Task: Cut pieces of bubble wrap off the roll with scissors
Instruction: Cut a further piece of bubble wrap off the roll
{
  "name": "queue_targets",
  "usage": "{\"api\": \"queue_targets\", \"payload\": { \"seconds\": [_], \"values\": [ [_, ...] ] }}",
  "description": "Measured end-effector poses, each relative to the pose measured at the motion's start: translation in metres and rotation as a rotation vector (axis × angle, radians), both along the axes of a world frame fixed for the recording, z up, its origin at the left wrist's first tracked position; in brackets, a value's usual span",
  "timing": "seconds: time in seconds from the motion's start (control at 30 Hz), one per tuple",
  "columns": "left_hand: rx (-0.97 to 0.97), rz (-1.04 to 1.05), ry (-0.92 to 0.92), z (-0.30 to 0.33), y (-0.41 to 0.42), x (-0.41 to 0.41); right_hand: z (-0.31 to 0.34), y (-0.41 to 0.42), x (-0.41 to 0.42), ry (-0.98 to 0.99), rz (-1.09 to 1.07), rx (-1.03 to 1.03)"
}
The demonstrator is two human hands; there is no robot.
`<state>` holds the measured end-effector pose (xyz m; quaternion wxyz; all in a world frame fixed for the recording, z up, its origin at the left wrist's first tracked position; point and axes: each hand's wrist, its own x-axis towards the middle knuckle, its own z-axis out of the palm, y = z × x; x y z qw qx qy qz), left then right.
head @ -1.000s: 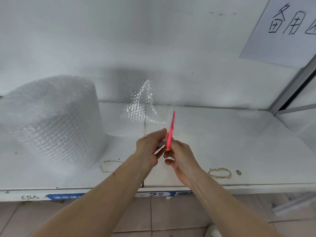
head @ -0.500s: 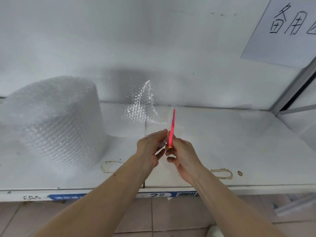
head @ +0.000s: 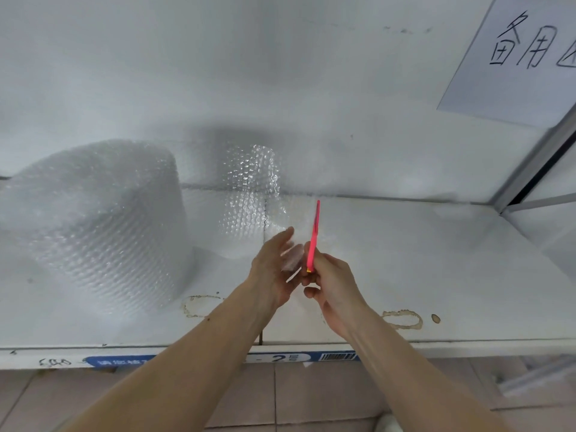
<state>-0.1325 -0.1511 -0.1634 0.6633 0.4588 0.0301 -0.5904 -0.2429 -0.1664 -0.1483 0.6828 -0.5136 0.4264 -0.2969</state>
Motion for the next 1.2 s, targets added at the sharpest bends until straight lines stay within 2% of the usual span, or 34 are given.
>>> {"api": "queue_targets", "payload": {
  "seconds": [0.17,0.27,0.57,0.97,1.2],
  "values": [
    [-0.175,0.039,0.253,0.000,-0.013,0.007,-0.004,0.005,-0.004,0.004,0.010,-0.016],
    [-0.165,0.072,0.270,0.000,-0.020,0.006,-0.005,0.008,-0.004,-0.012,0.019,-0.025],
    [-0.079,0.126,0.189,0.007,-0.025,0.010,-0.007,0.011,0.000,-0.012,0.061,-0.030],
    [-0.051,0.077,0.004,0.005,-0.019,0.016,-0.005,0.009,0.002,-0.053,0.094,0.005],
    [-0.059,0.059,0.014,0.002,-0.017,0.020,-0.007,0.010,0.004,-0.060,0.095,-0.001]
  ]
}}
